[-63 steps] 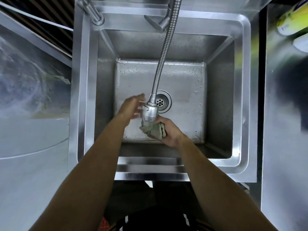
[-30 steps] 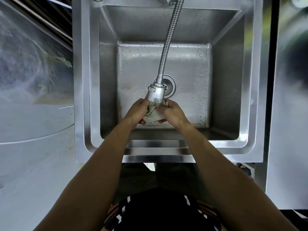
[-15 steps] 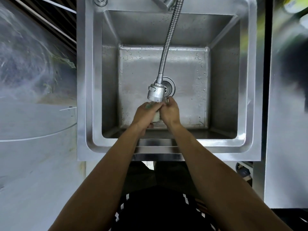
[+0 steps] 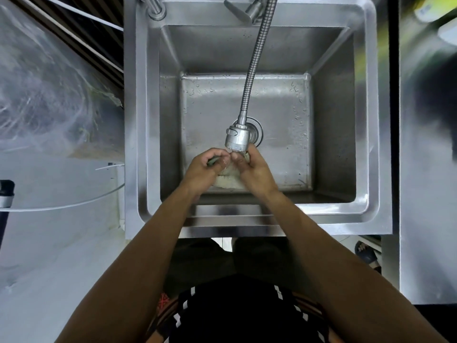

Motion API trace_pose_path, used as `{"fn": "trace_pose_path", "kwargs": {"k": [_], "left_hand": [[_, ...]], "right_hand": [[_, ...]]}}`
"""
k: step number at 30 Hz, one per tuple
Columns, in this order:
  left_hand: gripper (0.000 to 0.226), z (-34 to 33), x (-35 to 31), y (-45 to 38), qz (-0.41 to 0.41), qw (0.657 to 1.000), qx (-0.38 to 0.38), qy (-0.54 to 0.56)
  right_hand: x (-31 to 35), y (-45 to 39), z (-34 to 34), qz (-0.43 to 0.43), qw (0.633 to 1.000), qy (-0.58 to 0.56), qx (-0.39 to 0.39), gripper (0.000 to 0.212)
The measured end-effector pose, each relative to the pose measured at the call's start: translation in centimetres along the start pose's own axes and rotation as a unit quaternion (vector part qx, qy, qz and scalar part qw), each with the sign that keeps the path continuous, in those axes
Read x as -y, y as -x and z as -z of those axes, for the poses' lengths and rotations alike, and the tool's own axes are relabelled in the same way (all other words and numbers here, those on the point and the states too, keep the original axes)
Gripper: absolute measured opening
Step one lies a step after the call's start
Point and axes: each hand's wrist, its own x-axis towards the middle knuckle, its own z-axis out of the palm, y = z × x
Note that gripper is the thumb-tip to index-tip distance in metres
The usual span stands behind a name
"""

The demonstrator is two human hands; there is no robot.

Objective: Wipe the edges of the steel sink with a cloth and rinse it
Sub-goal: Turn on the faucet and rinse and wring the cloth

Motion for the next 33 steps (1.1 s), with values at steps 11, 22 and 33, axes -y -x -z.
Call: {"fn": "trace_pose_path", "kwargs": {"k": [11, 22, 33], "left_hand": [[0.012, -1.5, 0.5, -0.9, 0.009, 0.994, -0.015, -0.106], [0.010, -1.0, 0.6, -2.9, 0.040, 0.990, -0.060, -0.123], [0.015, 2.7, -1.6, -4.0, 0.120, 0.972, 0.085, -0.182]], "right_hand": [[-0.1, -0.5, -1.6, -0.093, 0.981, -0.085, -0.144, 0.014], [0.8, 0.3, -1.9, -0.086, 0.992, 0.046, -0.079, 0.022], [1.2, -0.2, 3.0, -0.042, 0.983, 0.174, 0.045, 0.027]]}}
